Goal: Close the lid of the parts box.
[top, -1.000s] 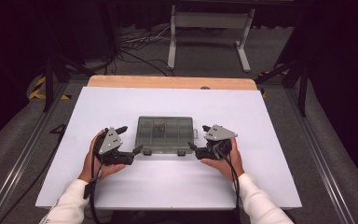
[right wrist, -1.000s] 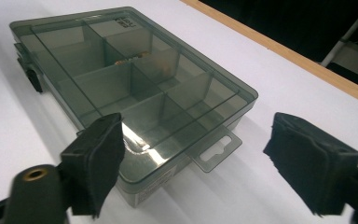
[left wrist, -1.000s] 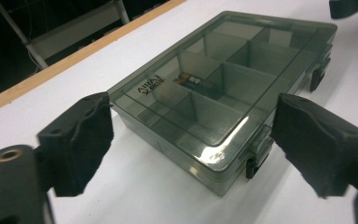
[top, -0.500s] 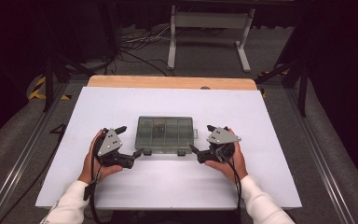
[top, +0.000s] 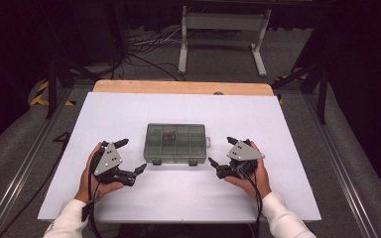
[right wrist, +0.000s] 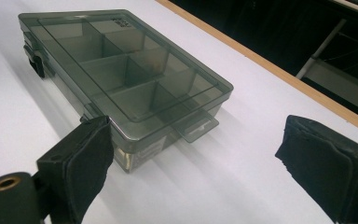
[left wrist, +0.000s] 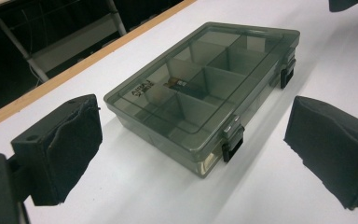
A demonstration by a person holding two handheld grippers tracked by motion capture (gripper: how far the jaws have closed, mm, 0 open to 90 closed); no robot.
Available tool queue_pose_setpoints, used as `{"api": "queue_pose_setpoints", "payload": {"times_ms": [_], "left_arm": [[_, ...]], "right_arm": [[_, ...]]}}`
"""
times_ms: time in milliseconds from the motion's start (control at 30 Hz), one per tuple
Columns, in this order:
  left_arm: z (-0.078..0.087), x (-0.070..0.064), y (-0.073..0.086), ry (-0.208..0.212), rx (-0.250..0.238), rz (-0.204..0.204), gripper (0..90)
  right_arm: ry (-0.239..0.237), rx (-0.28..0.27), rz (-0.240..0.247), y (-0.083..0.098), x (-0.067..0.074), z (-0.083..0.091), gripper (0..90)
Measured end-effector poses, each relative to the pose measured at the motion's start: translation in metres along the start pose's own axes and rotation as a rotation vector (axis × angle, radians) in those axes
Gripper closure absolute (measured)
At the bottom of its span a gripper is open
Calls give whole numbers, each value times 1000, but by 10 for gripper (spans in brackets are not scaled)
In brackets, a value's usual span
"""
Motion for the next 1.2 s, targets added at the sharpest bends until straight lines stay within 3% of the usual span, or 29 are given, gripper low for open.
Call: {"api": "queue_pose_setpoints", "payload": {"times_ms": [100, 433, 800, 1200], "left_arm": [[2, 1, 2, -12, 3, -19, 44], [10, 5, 10, -27, 12, -25, 45], [14, 7, 21, -8, 32, -24, 45], [23, 9, 37, -4, 55, -13, 38]], "right_arm": [[13, 2, 6, 2, 0, 5, 99], [38, 3, 11, 12, -5, 17, 101], [68, -2, -8, 26, -10, 35, 97], [88, 30, -10, 44, -11, 50, 90]]}}
Point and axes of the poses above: each handheld gripper's, and its own axes: z roughly backward along the jaws, y roughly out of its underside, x roughly to its left, the point moved 7 cm from there along -z, roughly forward along the jaws, and after that the axes turned 14 degrees about -y, right-handed, at the moved point
